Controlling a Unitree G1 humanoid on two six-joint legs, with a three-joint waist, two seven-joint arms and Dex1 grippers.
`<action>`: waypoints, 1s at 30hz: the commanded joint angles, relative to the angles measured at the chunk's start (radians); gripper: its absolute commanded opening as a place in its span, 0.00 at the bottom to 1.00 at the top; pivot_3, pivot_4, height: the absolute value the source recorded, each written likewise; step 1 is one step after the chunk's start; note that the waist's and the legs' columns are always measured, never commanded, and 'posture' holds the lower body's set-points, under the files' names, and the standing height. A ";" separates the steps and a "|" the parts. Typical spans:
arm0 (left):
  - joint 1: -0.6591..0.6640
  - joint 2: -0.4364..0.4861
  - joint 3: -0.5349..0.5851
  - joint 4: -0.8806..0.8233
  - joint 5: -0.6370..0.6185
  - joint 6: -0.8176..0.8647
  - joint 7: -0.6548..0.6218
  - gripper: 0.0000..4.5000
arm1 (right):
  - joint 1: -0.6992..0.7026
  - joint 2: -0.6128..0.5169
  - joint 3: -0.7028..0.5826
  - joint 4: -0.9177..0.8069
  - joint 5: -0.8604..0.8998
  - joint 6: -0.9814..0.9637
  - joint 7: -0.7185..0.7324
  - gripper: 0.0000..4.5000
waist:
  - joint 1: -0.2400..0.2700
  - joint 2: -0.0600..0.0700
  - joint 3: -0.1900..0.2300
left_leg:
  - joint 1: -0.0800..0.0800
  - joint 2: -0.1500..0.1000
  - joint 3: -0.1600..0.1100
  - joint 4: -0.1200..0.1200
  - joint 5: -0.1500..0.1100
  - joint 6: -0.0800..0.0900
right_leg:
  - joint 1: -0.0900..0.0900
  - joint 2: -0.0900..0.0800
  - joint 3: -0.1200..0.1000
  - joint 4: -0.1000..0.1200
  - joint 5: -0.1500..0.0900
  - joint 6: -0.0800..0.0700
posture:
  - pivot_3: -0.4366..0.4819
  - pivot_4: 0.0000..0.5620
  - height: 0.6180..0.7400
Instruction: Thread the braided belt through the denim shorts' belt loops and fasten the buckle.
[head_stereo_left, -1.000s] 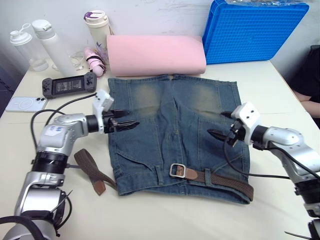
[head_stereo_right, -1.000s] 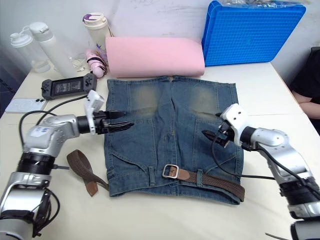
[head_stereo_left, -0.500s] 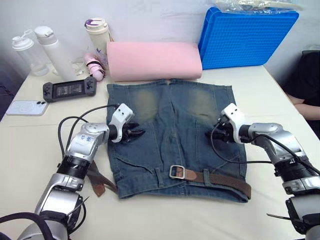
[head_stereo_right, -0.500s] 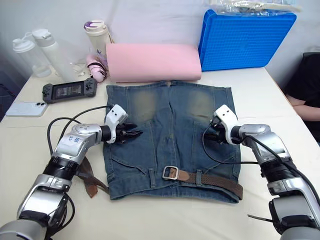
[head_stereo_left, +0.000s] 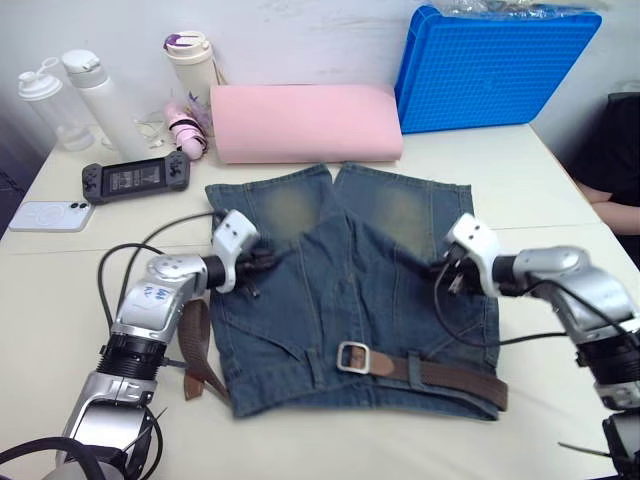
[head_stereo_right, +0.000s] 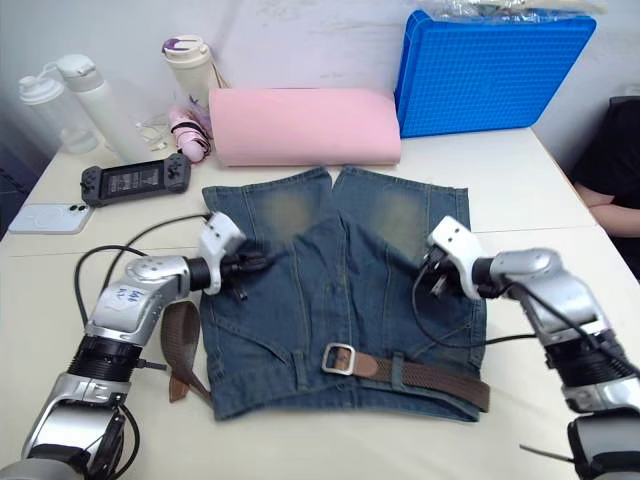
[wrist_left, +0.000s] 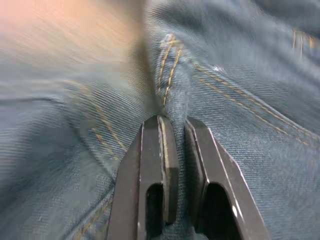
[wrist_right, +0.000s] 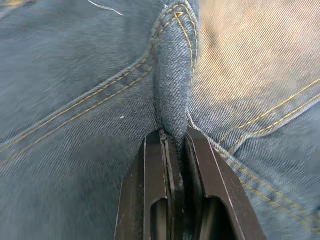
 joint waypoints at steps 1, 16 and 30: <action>-0.118 -0.001 0.145 0.058 0.000 -0.184 0.101 0.00 | -0.150 -0.017 -0.088 0.066 -0.043 -0.090 -0.031 0.00 | -0.001 0.000 0.003 | -0.001 0.000 0.000 0.000 0.001 0.000 | -0.001 0.000 0.000 0.000 0.000 0.000 | 0.48 0.27 1.00; -0.596 -0.133 -0.036 1.038 0.335 -0.608 0.380 0.00 | -0.584 0.361 0.097 1.057 -0.440 -0.689 -0.369 0.00 | -0.027 -0.001 0.002 | -0.012 -0.007 0.005 -0.002 0.002 0.003 | -0.015 -0.006 -0.017 0.012 0.001 0.001 | 0.48 0.27 1.00; -0.551 -0.086 0.062 0.924 0.274 -0.723 0.275 0.99 | -0.572 0.328 -0.049 0.986 -0.370 -0.862 -0.367 1.00 | -0.041 -0.001 0.002 | -0.012 -0.013 -0.004 -0.001 0.006 0.006 | -0.016 -0.019 -0.028 0.019 0.001 0.001 | 0.48 0.27 1.00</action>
